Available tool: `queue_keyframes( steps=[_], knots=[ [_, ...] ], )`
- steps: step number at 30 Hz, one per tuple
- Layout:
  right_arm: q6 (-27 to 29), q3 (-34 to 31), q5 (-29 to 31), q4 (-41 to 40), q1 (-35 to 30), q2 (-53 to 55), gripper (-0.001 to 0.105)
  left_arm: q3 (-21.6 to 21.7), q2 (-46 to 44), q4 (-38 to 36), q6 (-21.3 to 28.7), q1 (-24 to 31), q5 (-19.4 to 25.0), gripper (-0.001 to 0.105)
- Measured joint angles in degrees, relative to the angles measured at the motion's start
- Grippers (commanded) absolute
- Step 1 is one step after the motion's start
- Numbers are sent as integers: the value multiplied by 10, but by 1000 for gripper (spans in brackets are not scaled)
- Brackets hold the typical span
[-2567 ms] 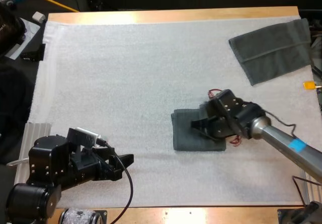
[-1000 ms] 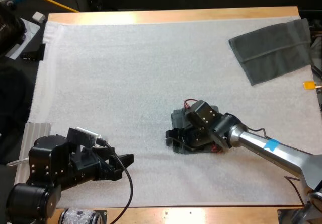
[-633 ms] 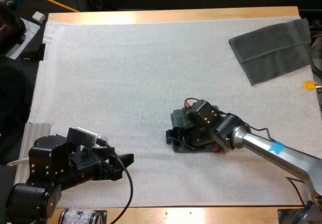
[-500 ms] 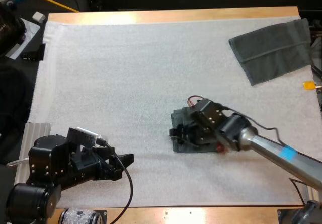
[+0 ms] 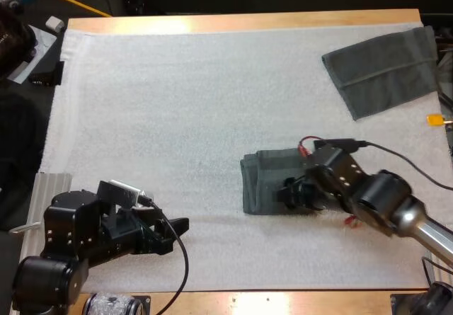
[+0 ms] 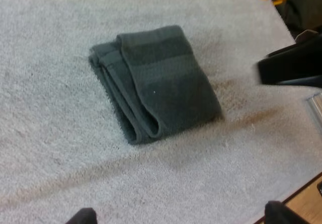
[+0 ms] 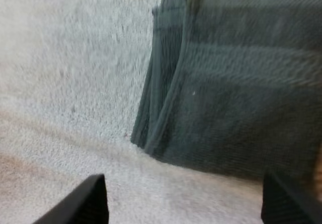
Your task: Pick towel from pile, fold and stack
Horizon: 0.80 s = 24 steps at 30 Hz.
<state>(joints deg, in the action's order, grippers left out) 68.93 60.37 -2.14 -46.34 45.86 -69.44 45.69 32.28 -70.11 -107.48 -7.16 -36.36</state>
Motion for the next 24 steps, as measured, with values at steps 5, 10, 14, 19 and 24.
queue_keyframes(
  steps=[5, 10, 14, 19, 24],
  knots=[
    [9, 5, 21, -52, 1, 80, 62, -10, 0, 3, 1, 0, 0, 64],
    [4, 2, 18, -70, 1, 131, 62, -17, 0, 3, 1, 0, 0, 64],
    [-5, 3, 21, -99, 1, 204, 63, -25, 0, 10, 1, 0, 0, 64],
    [-8, 3, 21, -137, 1, 247, 63, -29, 0, 19, 1, 0, 0, 71],
    [-16, 3, 29, -163, 1, 276, 62, -29, 2, 41, -6, 0, 0, 72]
  ],
)
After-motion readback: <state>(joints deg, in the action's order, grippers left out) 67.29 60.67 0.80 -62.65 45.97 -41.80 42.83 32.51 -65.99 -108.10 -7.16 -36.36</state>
